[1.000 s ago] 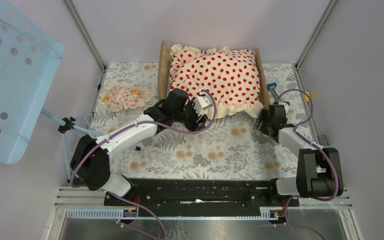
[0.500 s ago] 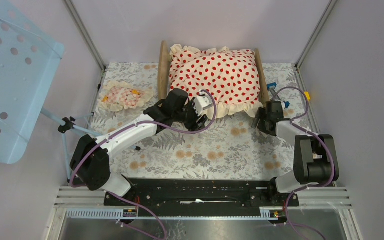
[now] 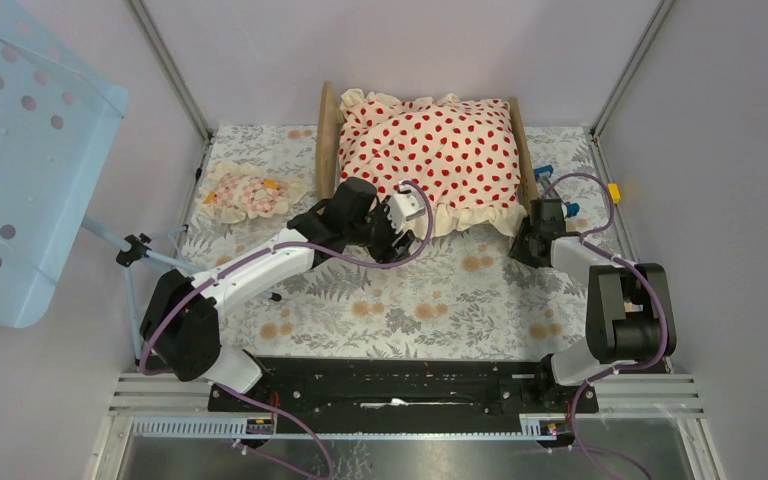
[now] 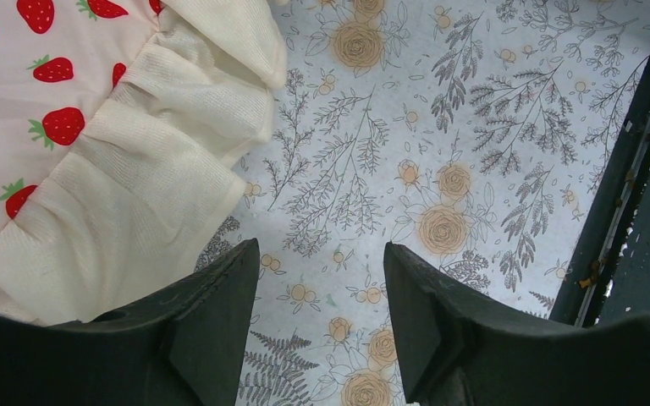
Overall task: Set up the pet bed
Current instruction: Adjust the ropes on the bed frame.
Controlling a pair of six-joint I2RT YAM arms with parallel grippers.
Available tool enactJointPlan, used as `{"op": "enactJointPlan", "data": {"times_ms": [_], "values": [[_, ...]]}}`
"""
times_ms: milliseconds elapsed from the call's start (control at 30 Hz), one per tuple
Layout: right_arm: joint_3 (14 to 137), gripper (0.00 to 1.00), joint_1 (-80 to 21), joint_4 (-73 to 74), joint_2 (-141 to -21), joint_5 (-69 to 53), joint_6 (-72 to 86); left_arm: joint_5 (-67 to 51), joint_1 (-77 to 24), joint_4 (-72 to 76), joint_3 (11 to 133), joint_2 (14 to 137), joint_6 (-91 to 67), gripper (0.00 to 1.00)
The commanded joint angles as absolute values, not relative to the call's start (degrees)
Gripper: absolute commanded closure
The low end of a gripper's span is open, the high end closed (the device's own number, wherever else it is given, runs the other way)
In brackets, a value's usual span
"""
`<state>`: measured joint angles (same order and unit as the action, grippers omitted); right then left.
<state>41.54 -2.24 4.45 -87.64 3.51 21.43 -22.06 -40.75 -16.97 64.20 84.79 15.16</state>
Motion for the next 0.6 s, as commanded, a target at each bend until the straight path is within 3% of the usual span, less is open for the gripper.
{"op": "enactJointPlan", "data": {"times_ms": [0,433,567], "values": [[43.9,0.66,-2.3,12.2,-89.9,2.9,23.2,-22.8,-40.5,-15.7,64.2,82.3,15.9,0.40],[44.1,0.72,-3.0,16.9,-90.2,5.4,28.0,-24.1,-40.5,-15.6,64.2,81.3,15.7,0.41],[41.4,0.55,-3.5,14.8,-88.0,6.9,31.3,-24.3,-40.5,-15.4,64.3,81.3,15.6,0.41]]}}
